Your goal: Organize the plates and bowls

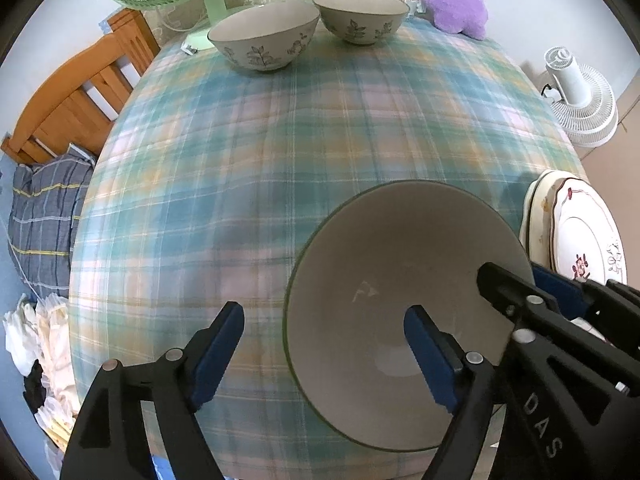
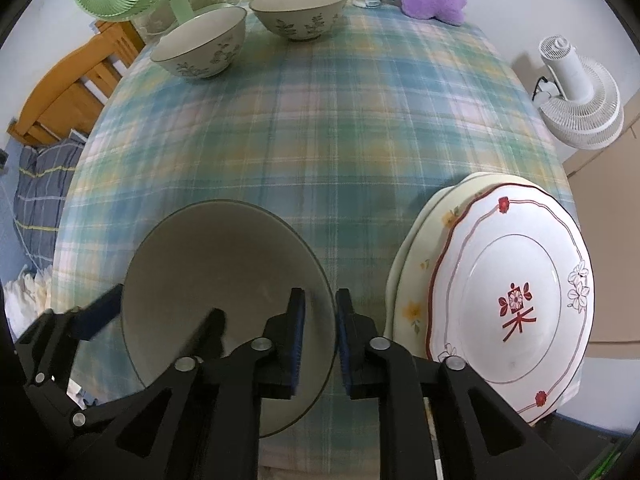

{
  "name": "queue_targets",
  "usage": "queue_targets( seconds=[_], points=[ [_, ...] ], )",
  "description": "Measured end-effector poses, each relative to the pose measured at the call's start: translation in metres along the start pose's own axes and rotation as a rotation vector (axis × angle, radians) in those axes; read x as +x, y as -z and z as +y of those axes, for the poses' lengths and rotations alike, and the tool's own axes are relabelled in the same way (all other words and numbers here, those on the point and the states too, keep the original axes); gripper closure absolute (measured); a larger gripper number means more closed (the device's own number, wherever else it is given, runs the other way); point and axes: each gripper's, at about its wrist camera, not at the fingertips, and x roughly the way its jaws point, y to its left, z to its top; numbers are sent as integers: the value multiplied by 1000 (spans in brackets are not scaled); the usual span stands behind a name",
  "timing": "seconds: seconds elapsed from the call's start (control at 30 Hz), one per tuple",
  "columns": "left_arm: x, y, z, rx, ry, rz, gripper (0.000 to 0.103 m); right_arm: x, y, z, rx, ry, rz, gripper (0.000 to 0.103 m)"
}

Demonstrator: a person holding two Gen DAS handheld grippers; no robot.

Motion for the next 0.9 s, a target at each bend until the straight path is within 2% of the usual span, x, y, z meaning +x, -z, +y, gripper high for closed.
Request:
queue_targets(
  seconds=[0.03, 0.1, 0.13, 0.57, 0.9],
  points=[
    [-1, 0, 1, 2, 2, -2, 17, -2, 0, 2, -5, 9, -11, 71],
    [-4, -2, 3, 7, 9, -15, 17, -7, 2, 3, -4, 5, -27, 40],
    [-6, -3, 4, 10, 13, -21, 17, -10, 3, 5, 0, -2, -40, 36],
    [-31, -32, 40, 37, 66, -117, 17, -36, -20, 37, 41, 27, -141, 33],
    [-42, -79, 77, 25, 70, -227, 17, -55, -63, 75, 67, 64, -256, 33]
  ],
)
